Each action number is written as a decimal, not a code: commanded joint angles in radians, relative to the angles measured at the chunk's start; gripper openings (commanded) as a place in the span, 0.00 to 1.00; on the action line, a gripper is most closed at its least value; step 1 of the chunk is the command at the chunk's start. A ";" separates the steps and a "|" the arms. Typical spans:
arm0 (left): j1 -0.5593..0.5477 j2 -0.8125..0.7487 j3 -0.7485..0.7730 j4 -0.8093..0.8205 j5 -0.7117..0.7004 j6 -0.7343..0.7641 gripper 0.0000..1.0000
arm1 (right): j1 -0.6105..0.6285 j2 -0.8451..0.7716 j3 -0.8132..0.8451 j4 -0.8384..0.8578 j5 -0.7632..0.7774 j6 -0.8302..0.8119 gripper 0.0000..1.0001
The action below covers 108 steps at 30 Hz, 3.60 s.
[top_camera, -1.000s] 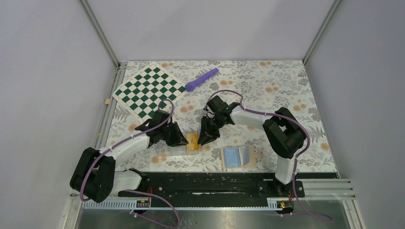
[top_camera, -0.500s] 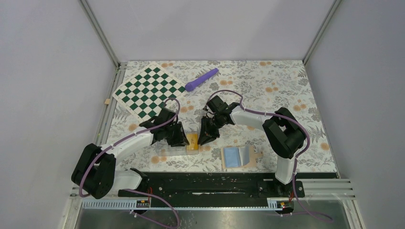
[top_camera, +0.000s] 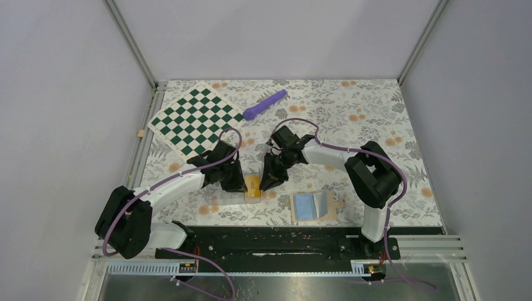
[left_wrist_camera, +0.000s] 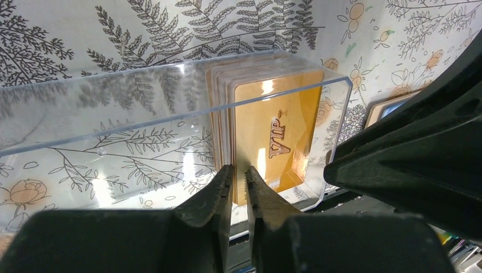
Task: Put the credit cards into the card holder
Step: Pick up the credit card from the storage box.
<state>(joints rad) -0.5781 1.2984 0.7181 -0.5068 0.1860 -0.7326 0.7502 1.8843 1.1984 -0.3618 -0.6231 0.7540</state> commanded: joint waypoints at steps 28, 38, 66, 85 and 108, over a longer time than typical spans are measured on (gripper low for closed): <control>-0.045 -0.041 0.109 -0.064 -0.049 0.013 0.00 | 0.020 0.026 0.006 -0.028 -0.012 -0.011 0.25; -0.073 0.020 0.144 -0.100 -0.063 0.042 0.08 | 0.019 0.027 0.006 -0.026 -0.015 -0.013 0.25; -0.189 0.172 0.303 -0.258 -0.195 0.114 0.19 | 0.020 0.028 0.003 -0.028 -0.024 -0.018 0.25; -0.243 0.220 0.374 -0.326 -0.252 0.135 0.20 | 0.020 0.028 -0.003 -0.028 -0.026 -0.019 0.25; -0.230 0.079 0.198 -0.115 -0.140 0.012 0.19 | 0.020 0.021 -0.013 -0.026 -0.023 -0.024 0.25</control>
<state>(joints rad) -0.8135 1.3830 0.9524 -0.7021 0.0010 -0.6853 0.7502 1.8919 1.1992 -0.3756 -0.6495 0.7521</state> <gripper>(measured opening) 0.189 0.250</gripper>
